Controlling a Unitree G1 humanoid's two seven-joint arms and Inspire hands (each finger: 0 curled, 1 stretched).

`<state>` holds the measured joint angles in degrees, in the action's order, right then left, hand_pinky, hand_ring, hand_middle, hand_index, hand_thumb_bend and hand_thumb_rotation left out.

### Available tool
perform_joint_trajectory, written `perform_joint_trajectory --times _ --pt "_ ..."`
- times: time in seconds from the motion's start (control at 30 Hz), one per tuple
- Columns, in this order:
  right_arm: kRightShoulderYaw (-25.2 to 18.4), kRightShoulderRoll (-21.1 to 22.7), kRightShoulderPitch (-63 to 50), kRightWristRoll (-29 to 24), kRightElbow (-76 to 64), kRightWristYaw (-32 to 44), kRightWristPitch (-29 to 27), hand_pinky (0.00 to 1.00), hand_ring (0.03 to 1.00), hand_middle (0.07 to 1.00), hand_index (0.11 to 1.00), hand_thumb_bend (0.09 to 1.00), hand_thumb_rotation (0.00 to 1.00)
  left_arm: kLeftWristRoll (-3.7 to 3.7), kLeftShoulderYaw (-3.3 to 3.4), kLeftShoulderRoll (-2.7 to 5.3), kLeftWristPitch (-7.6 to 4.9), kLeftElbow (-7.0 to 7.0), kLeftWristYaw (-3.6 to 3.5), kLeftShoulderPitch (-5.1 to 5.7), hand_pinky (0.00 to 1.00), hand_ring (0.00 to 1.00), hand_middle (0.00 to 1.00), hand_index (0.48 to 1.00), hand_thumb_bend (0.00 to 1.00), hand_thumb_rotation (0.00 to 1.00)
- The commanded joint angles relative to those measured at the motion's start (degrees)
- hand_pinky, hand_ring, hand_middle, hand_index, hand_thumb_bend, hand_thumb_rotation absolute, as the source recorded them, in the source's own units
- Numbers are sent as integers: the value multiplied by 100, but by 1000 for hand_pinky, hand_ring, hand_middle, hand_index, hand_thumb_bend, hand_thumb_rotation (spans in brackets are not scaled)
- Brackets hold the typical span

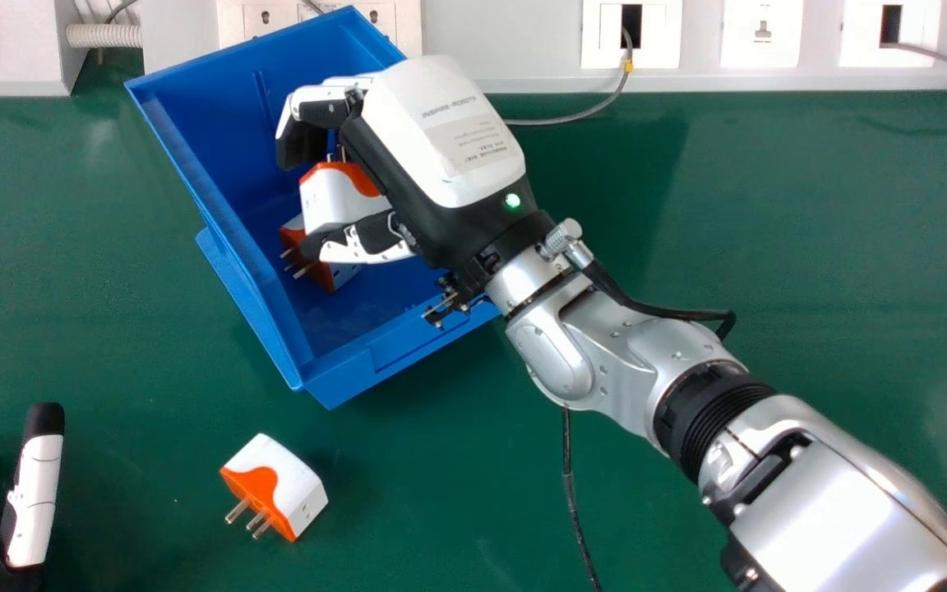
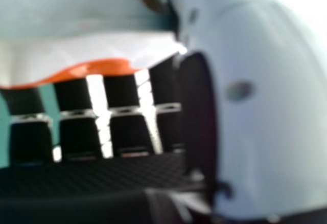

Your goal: Pick all objects and put in blue box

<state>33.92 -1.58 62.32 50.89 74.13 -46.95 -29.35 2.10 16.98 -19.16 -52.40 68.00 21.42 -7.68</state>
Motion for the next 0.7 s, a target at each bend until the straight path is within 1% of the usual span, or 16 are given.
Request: perform_joint_trajectory --times 0.0,0.03,0.07,0.1,0.13,0.2,0.23,0.27,0.3,0.37,0.43,0.57,0.6,0.63,0.67 --pt "64 -21 247 -5 -182 -80 102 609 815 894 777 763 0 -54 5 42 389 228 -51 162 991 981 976 1000 929 928" --pt "75 -26 238 -7 -197 -106 127 609 815 894 777 763 0 -52 3 44 388 226 -52 163 991 981 976 1000 929 928" --pt "79 -29 229 -14 -213 -122 138 680 890 946 849 814 6 -32 -9 38 396 227 -31 163 991 978 976 1000 926 928" --pt "77 -32 219 -27 -226 -132 142 734 942 973 895 842 15 -50 -2 42 403 225 -59 161 989 978 975 1000 922 931" --pt "74 -33 211 -38 -237 -139 147 763 963 983 914 857 23 -59 2 45 411 225 -74 158 992 981 976 1000 921 928" --pt "65 -34 205 -52 -254 -139 169 806 991 996 946 884 33 -45 -6 40 423 229 -52 150 990 982 973 1000 919 929" --pt "63 -32 205 -55 -260 -122 185 820 996 998 958 893 32 -7 -28 27 427 234 -12 150 989 982 972 1000 915 928" --pt "61 -29 205 -59 -267 -98 197 835 998 999 969 895 32 16 -42 19 421 237 11 150 989 981 972 1000 917 936" --pt "58 -26 203 -63 -275 -90 204 851 999 1000 979 895 33 18 -47 18 420 238 13 147 995 981 970 1000 921 940" --pt "66 -22 195 -49 -298 -133 238 865 1000 1000 988 901 40 -7 -44 25 404 241 0 142 997 976 969 1000 924 937" --pt "65 -17 174 -50 -330 -181 242 884 1000 1000 997 899 56 1 -54 24 401 242 18 142 987 975 971 1000 918 937" --pt "-17 34 72 -154 -478 -230 72 910 1000 1000 999 895 78 5 -68 29 407 235 26 152 981 973 971 1000 915 936" --pt "-78 73 -13 -238 -580 -271 -77 917 1000 1000 1000 895 87 -13 -62 37 413 232 10 154 981 974 972 1000 918 937" --pt "-126 122 -109 -315 -689 -327 -236 917 1000 1000 1000 895 87 -51 -44 53 409 227 -25 157 981 974 972 1000 918 937" --pt "-184 169 -222 -394 -811 -381 -397 926 1000 1000 1000 895 111 -75 -32 63 410 225 -46 158 981 975 972 1000 922 938"
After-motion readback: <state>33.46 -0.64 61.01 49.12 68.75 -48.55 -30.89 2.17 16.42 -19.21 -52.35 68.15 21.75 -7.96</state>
